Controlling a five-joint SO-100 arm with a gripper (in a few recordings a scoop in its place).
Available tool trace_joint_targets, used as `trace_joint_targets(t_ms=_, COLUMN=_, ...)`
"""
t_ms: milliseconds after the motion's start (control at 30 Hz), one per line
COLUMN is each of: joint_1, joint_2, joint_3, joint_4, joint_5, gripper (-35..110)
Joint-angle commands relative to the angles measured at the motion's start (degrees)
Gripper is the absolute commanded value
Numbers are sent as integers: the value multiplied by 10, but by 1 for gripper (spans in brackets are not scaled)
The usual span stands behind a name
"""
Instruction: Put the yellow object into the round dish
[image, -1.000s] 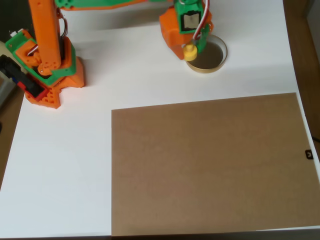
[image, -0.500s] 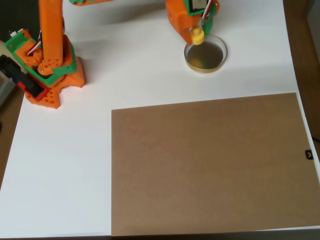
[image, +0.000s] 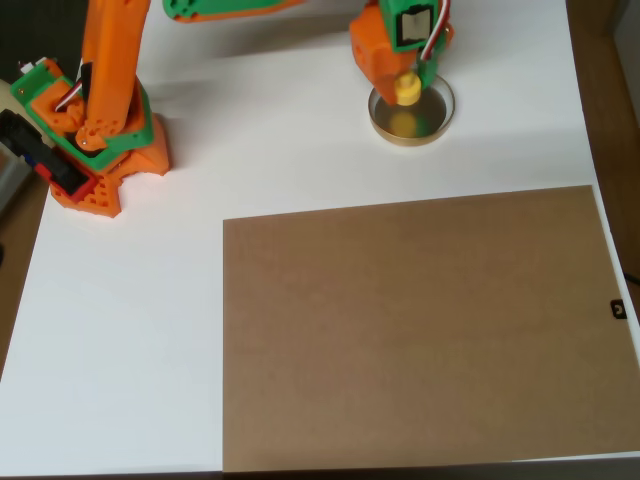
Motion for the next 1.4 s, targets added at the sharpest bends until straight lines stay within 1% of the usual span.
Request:
trace_joint_targets(t_ms=0, joint_1=-3, joint_2=18, joint_3=-35, joint_4=0, joint_5=-3, gripper=0)
trace_joint_targets(t_ms=333, joint_1=-4, joint_2=-3, joint_3=-56, joint_4=11, joint_5=6, gripper=13)
trace_joint_targets(t_ms=533, joint_1=-4, joint_2=-21, joint_3=-91, joint_4=40, joint_5=9, gripper=25)
trace_joint_targets(t_ms=733, joint_1=-1, joint_2=-13, joint_3=-99, joint_4=54, joint_5=11, gripper=28)
trace_joint_targets(t_ms=933, joint_1=25, joint_2=48, joint_3=-95, joint_4=80, joint_5=9, gripper=28)
trace_joint_targets(t_ms=1000, joint_1=38, joint_2=83, joint_3=-71, joint_4=80, joint_5=5, gripper=28)
trace_joint_targets(t_ms=1367, joint_1=133, joint_2=347, joint_3=178, joint_4=27, joint_5=0, gripper=27)
